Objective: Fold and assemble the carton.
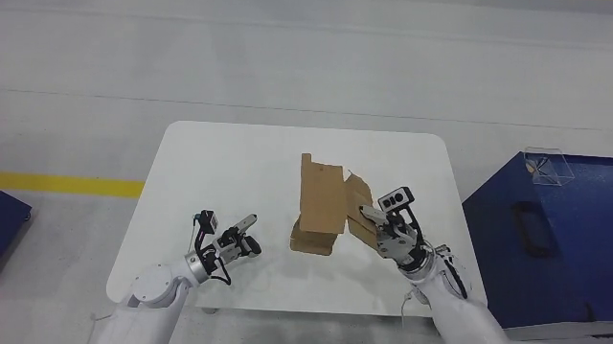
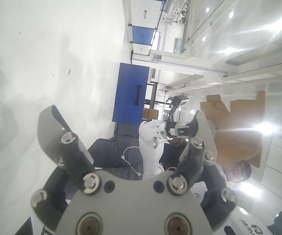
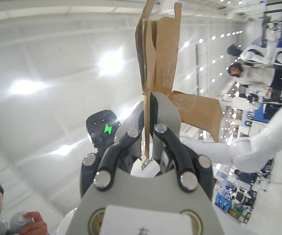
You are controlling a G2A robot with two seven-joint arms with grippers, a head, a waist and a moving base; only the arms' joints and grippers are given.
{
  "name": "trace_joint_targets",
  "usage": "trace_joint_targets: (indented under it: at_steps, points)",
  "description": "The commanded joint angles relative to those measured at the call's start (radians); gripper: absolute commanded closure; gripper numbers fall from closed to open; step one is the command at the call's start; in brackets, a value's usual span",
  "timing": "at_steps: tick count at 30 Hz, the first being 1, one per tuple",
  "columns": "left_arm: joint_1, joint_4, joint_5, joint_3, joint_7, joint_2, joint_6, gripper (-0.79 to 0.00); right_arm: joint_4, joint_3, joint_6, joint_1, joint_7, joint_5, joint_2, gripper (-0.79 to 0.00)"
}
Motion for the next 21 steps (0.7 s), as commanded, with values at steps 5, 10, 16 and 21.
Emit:
trace_joint_targets:
  at_steps: [5, 10, 16, 21]
  points:
    - [-0.026, -0.064, -0.129, -0.047, -0.154, 0.015, 0.174, -0.785, 0.094, -0.012, 0.042, -0.005, 0.040, -0.043, -0.001, 0.000]
    - [-0.014, -0.137, -0.248, -0.060, -0.308, 0.024, 0.319, -0.785, 0.131, -0.058, 0.029, 0.007, 0.076, -0.102, -0.009, 0.000]
    - [0.034, -0.228, -0.253, -0.019, -0.361, 0.029, 0.368, -0.597, 0.144, -0.113, 0.015, 0.017, 0.092, -0.141, -0.022, 0.000]
    - [0.069, -0.269, -0.266, -0.004, -0.383, 0.032, 0.349, 0.000, 0.166, -0.141, -0.002, 0.028, 0.069, -0.169, -0.031, 0.000]
